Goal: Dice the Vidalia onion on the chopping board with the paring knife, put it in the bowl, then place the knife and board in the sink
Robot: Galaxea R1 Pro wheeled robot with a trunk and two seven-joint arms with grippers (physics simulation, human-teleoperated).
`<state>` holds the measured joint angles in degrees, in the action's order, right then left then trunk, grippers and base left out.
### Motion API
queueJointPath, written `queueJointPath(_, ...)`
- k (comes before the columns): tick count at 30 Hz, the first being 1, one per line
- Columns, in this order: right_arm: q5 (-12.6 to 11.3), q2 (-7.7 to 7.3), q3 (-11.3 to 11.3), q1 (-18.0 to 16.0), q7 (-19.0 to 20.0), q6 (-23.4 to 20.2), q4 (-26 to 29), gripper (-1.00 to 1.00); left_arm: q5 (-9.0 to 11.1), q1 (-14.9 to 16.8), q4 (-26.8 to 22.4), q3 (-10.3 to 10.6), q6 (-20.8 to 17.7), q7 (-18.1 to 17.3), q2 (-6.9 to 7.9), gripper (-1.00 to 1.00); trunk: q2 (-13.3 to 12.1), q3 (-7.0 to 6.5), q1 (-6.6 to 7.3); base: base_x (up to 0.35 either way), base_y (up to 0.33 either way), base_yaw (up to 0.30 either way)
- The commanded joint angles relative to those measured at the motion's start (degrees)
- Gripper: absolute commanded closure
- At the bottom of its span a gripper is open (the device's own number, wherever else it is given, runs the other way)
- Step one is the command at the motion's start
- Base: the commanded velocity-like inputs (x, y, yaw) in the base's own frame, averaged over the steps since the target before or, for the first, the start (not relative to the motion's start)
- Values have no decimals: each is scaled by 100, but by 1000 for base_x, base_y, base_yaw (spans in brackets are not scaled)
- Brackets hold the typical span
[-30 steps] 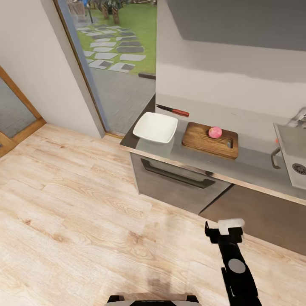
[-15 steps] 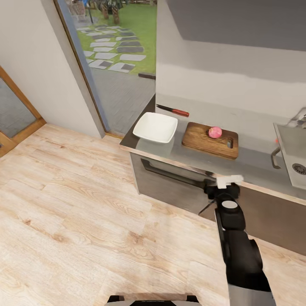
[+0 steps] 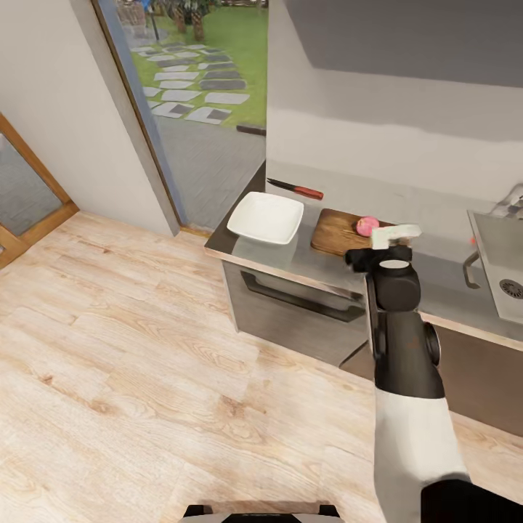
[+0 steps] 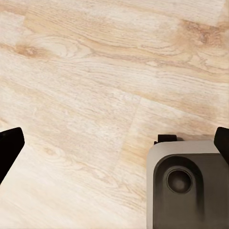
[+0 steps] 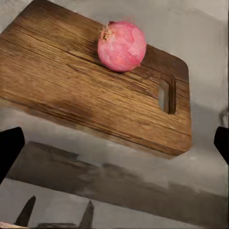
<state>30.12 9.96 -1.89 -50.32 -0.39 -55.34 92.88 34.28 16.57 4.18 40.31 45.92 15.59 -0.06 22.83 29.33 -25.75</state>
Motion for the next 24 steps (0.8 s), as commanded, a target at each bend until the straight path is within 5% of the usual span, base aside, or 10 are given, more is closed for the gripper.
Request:
queueJointPath(1, -10, 4, -4, -179, -4, -44, -37, -100, -18, 4, 12, 44, 13, 49, -3, -100, 9, 8, -3, 0, 0, 0)
queueJointPath(7, -14, 4, -2, -1264, 1, -79, -874, -100, -18, 4, 12, 40, 12, 49, 4, -100, 9, 8, -3, 0, 0, 0)
queueJointPath(11, -4, 4, -29, -2857, 24, -73, -2653, -100, -18, 4, 12, 39, 10, 52, 12, -100, 9, 8, -3, 0, 0, 0)
queueJointPath(16, -59, 4, -141, -3990, 30, -18, -4212, -100, -18, 4, 14, 41, 5, 57, 9, -100, 9, 8, -3, 16, 0, 0)
queueJointPath(19, -260, 4, -224, -4267, 33, 10, -4682, -100, -18, 4, 13, 39, 5, 58, 13, -100, 9, 8, -3, 101, 0, 0)
queueJointPath(24, -1090, -72, -260, -4392, 85, 21, -5084, -100, -15, 4, 19, 39, -54, 63, 54, -100, 9, 8, -3, 258, 0, 0)
